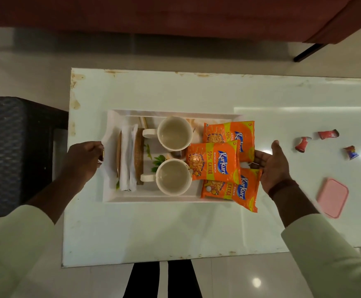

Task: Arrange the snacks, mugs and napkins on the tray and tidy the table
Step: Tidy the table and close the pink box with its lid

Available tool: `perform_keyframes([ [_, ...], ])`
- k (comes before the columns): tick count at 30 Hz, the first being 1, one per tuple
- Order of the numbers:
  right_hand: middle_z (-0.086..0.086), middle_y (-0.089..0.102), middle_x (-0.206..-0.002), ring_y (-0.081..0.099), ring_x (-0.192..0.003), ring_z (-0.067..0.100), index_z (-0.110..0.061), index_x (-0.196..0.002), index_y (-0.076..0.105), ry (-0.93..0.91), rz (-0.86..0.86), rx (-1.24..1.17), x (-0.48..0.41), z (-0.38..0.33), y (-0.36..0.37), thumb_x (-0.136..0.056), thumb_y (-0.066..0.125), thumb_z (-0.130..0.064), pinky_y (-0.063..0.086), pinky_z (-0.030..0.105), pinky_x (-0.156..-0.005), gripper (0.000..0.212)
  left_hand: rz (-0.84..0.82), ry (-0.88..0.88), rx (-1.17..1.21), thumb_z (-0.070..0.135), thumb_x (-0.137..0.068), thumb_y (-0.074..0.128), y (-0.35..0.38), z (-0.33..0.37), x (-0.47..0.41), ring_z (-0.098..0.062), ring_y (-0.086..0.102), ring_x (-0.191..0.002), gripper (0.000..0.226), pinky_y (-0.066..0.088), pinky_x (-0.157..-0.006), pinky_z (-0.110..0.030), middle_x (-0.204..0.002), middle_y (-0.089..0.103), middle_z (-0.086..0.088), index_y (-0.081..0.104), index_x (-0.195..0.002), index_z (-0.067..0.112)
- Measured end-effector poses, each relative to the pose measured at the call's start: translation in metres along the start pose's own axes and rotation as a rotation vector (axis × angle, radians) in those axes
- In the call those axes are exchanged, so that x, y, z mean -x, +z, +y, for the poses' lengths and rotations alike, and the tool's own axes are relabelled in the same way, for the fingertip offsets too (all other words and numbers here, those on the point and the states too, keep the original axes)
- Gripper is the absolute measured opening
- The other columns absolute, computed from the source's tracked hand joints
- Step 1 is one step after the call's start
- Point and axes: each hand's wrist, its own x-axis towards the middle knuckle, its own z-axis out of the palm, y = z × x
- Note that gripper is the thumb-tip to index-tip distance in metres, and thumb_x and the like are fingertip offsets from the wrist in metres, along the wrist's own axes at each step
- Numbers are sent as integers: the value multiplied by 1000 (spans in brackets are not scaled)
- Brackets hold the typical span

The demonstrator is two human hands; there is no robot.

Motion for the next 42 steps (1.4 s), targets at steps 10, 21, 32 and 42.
perform_keyframes([
  [10,11,33,-157,29,-144,26,-14,-146,40,-856,455,701,114,38,15,-95,46,-44,26,43,-114,59,186,709,-571,28,-97,51,-10,23,103,-27,27,-145,49,24,-115,-42,-156,32,-10,40,-143,15],
  [21,10,10,-166,6,-153,27,-14,-156,20,-1005,275,1077,288,66,-5,-93,52,-48,26,52,-117,79,-74,719,-673,43,-96,45,-36,56,281,-25,-4,-151,74,9,-121,-41,-164,-4,-7,11,-154,11],
  [32,6,4,-166,3,-153,27,-19,-157,11,-890,218,1108,324,90,-49,-92,51,-50,18,50,-119,83,-193,929,-857,47,-96,41,-15,72,332,-33,5,-151,78,18,-120,-49,-162,9,-20,11,-153,3],
  [42,5,0,-167,-1,-153,24,-19,-157,8,-956,142,1137,262,31,-170,-92,50,-50,10,47,-121,83,-177,841,-845,48,-98,40,100,127,390,-30,-2,-151,79,16,-121,-47,-163,0,-15,4,-154,6],
])
